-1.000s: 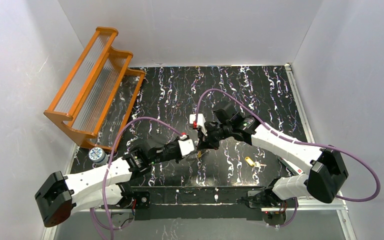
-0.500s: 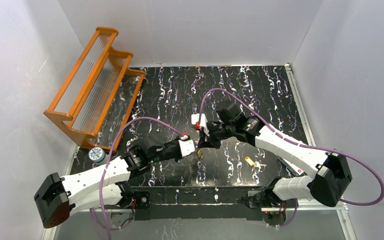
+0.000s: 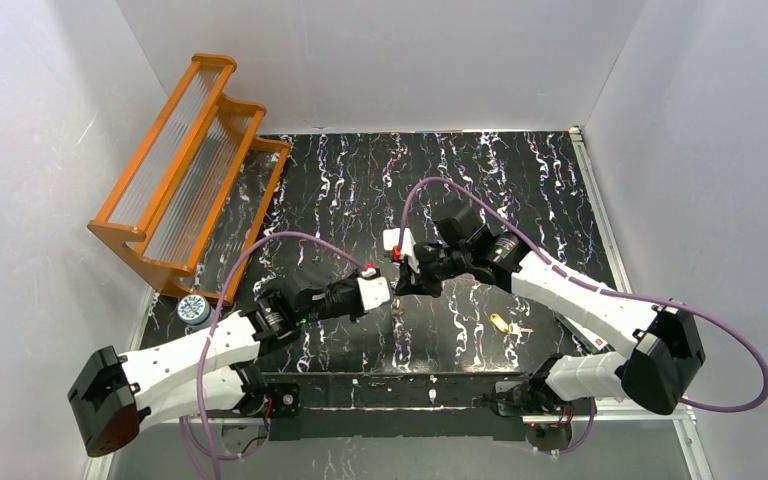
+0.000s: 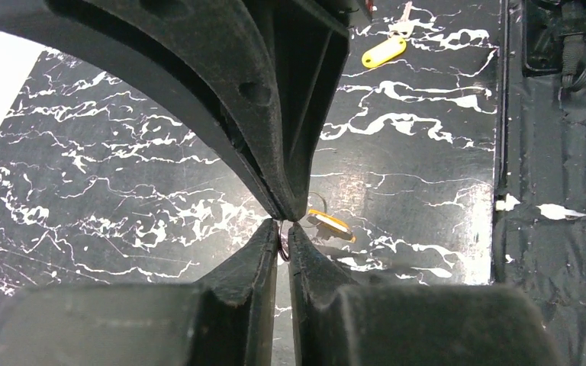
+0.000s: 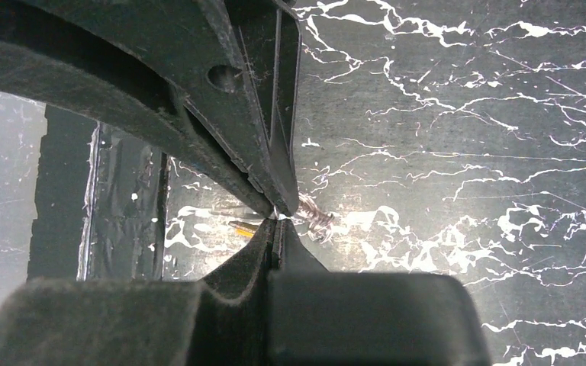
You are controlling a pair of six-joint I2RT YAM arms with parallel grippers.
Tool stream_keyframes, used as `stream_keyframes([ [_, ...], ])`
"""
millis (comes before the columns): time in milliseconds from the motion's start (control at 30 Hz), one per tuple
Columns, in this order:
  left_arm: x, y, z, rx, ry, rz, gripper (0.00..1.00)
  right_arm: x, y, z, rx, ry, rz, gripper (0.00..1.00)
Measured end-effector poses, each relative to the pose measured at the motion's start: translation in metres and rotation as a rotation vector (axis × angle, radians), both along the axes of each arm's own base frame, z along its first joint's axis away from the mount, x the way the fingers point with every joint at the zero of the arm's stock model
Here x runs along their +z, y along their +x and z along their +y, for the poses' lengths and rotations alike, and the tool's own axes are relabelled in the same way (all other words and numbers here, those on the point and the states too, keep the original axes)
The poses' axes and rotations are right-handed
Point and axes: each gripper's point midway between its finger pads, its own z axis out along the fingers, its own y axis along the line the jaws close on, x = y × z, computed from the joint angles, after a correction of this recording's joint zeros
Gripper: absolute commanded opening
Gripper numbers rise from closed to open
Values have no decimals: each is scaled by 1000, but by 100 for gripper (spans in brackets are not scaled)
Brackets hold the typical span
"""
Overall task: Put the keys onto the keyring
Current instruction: Adjust the key on the keyring.
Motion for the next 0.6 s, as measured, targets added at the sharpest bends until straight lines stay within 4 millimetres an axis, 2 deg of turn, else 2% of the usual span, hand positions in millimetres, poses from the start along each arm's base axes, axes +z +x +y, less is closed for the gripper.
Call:
stream_keyframes([
  [33, 0, 0, 0, 0, 2, 2, 0, 0, 0, 0, 0, -1, -1, 1],
  [200, -1, 3, -1, 11, 7, 10, 0, -1, 1, -1, -3, -5, -2, 3],
  [300, -1, 5, -1, 29, 4, 16, 0, -1, 2, -1, -11, -6, -9, 29],
  [400, 2, 7, 0, 53, -12, 24, 0, 1, 4, -1, -28, 13, -23, 40],
  [600, 3, 3, 6, 88, -131, 32, 0, 12, 1, -6, -67, 124, -85, 41],
])
